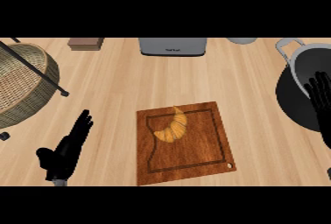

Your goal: Pick the croissant from the cutting board and place it in the pot

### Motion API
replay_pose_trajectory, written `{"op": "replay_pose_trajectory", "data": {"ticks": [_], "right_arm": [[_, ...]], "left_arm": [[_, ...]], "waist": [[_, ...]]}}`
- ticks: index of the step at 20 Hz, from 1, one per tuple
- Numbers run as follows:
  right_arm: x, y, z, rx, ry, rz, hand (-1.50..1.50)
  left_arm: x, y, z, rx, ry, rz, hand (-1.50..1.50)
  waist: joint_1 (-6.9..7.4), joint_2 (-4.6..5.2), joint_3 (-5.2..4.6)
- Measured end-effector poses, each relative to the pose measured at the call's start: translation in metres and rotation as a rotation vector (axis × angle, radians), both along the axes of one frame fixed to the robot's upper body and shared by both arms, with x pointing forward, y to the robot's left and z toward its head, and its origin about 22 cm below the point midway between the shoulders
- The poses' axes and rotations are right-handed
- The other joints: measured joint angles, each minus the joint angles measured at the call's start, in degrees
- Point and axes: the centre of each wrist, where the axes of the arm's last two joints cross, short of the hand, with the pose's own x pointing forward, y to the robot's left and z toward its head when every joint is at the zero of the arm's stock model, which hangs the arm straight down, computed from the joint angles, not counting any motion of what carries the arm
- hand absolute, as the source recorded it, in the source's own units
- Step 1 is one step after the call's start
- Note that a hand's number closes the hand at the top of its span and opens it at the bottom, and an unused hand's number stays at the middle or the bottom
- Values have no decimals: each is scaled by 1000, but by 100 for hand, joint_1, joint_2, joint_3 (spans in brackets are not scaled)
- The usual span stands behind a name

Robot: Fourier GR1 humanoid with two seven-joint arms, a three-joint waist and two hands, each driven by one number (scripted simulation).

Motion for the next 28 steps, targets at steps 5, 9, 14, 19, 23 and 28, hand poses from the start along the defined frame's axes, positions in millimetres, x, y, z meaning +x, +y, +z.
{"op": "replay_pose_trajectory", "data": {"ticks": [5,9,14,19,23,28], "right_arm": [[20,46,-5,-14,-65,-43,150],[22,55,-18,-272,-55,-131,-150],[17,116,-55,-289,-150,-203,-150],[10,153,-42,-332,-220,-141,-150],[7,166,-16,-398,-132,-33,-150],[13,181,8,-542,71,132,-150]], "left_arm": [[30,6,50,25,-124,81,0],[50,7,81,27,-192,110,0],[63,5,116,7,-202,137,0],[60,6,129,13,-204,156,0],[63,8,131,9,-194,165,0],[64,5,138,16,-199,164,0]], "waist": [[-46,139,-34],[15,189,-81],[-64,193,-56],[-130,183,-55],[-175,173,-64],[-141,166,-71]]}}
